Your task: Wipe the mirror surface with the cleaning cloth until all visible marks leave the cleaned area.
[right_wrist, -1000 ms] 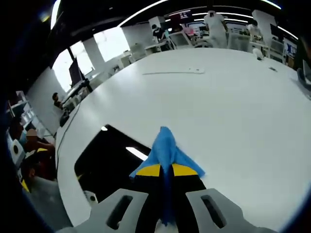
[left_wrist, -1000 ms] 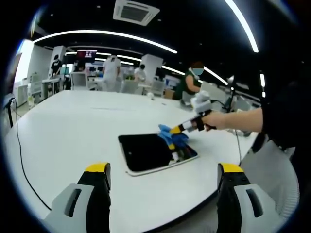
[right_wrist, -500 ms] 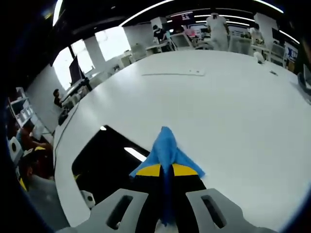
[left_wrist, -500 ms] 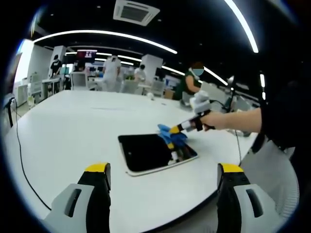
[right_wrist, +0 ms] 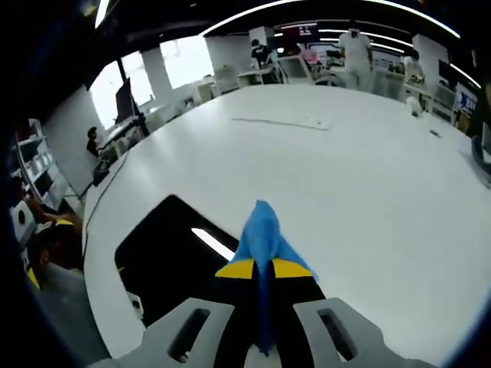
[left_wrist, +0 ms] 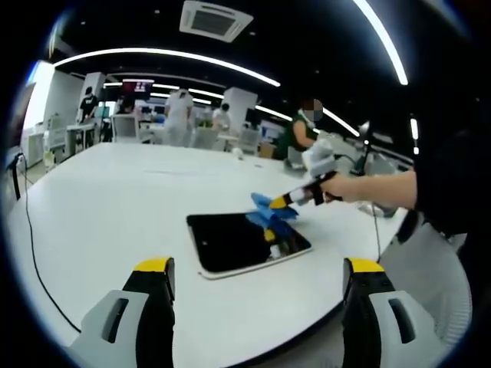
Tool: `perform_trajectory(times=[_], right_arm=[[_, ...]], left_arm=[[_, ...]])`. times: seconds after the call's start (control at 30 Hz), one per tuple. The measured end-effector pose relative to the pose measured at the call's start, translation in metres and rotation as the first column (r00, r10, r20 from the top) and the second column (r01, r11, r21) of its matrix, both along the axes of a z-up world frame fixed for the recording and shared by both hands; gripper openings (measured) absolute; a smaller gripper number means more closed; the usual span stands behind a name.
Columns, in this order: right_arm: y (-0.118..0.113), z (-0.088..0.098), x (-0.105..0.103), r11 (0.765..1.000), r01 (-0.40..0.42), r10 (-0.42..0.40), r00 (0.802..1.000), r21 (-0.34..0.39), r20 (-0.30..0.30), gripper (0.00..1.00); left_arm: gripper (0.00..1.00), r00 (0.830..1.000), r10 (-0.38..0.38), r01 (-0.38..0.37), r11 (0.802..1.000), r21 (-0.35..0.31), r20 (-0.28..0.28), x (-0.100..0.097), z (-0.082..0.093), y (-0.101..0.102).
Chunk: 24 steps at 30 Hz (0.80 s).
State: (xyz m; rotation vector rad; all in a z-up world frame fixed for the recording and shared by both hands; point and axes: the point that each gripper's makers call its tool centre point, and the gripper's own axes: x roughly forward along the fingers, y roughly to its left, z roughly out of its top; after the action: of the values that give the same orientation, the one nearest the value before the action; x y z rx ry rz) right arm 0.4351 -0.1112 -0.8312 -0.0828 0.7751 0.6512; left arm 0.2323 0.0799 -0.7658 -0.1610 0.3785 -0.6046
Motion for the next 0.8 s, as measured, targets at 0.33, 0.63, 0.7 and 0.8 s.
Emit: perform_trajectory(times=[0.33,0.63,0.7,0.8], right_arm=[[-0.012,0.034,-0.003,1.0,0.001,0.001,0.995,-0.014,0.095,0.01],[-0.007,0.048,-0.015,1.0,-0.025,0.027,0.993,-0.013,0.112,0.01],[-0.009,0.05,-0.017,1.0,-0.023,0.024,0.993,-0.012,0.114,0.01],[-0.011,0.055,-0.02,1.0,-0.019,0.019,0.993,-0.004,0.117,0.01]], left_arm=[[0.91,1.0,0.001,-0.001,1.0,-0.003,0.004,0.0,0.001,0.0],[0.91,1.0,-0.003,0.003,1.0,-0.006,0.007,0.0,0.001,-0.001],[0.91,1.0,-0.005,0.005,1.0,-0.006,0.006,-0.001,0.001,-0.001],[0.91,1.0,-0.003,0.003,1.0,-0.008,0.008,0.0,0.002,0.0]])
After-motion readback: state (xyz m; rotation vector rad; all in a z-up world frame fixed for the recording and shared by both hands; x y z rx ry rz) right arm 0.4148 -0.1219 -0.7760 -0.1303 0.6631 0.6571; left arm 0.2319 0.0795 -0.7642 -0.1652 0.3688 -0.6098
